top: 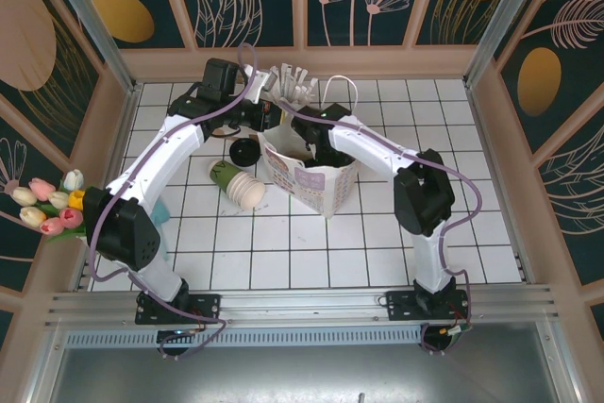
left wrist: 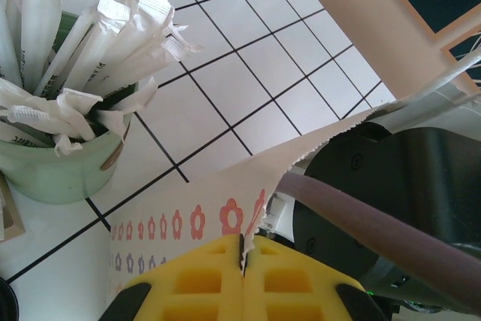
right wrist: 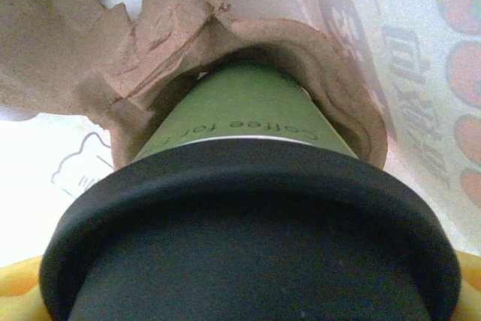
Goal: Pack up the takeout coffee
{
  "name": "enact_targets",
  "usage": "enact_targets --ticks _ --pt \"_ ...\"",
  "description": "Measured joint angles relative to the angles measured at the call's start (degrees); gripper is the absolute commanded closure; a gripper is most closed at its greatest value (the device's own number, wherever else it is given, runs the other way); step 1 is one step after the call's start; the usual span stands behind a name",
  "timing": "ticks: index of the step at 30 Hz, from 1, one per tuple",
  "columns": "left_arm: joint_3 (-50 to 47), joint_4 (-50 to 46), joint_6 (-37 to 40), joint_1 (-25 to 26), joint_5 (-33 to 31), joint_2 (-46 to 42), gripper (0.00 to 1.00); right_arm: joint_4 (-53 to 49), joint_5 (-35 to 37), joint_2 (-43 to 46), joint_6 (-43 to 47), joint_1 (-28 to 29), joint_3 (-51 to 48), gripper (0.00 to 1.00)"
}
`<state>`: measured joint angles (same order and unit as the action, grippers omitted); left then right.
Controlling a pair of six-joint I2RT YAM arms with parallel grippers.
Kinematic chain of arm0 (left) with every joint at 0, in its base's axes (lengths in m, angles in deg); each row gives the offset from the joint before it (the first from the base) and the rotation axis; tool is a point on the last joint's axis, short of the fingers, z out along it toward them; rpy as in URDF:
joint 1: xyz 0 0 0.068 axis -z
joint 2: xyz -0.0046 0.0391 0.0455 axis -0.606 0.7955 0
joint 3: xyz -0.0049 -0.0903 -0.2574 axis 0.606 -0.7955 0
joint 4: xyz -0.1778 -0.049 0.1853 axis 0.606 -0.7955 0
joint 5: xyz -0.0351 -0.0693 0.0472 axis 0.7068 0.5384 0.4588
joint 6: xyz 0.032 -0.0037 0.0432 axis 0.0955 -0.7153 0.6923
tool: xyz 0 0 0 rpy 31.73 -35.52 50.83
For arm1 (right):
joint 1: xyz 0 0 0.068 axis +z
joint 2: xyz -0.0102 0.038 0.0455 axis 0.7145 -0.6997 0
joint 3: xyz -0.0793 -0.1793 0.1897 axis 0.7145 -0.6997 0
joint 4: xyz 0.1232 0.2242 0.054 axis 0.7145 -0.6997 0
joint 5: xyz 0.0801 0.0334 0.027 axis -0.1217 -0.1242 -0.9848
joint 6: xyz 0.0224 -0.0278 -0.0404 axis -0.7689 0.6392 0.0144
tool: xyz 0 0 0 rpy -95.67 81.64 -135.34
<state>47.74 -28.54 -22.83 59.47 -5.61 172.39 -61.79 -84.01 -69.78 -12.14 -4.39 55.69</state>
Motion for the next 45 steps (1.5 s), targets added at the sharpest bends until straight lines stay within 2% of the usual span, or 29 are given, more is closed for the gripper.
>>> enact_targets --ticks 29,32,36,40,45 --pt "0.1 0.2 -0.6 0.0 0.8 0.5 1.0 7.7 -1.3 3.7 1.3 -1.5 -6.6 0.52" --pt "0.3 0.3 -0.6 0.0 0.8 0.8 1.0 7.3 -1.3 3.6 1.3 -1.5 -6.1 0.48" --pt "0.7 0.3 -0.6 0.0 0.8 1.1 1.0 5.4 -1.3 2.5 1.3 -1.5 -3.7 0.34" --pt "0.7 0.4 -0.6 0.0 0.7 1.2 1.0 3.4 -0.8 0.9 1.3 -1.5 0.0 0.25" --pt "0.7 0.4 -0.7 0.0 0.3 1.2 1.0 0.9 -0.1 0.6 1.3 -1.5 5.2 0.19"
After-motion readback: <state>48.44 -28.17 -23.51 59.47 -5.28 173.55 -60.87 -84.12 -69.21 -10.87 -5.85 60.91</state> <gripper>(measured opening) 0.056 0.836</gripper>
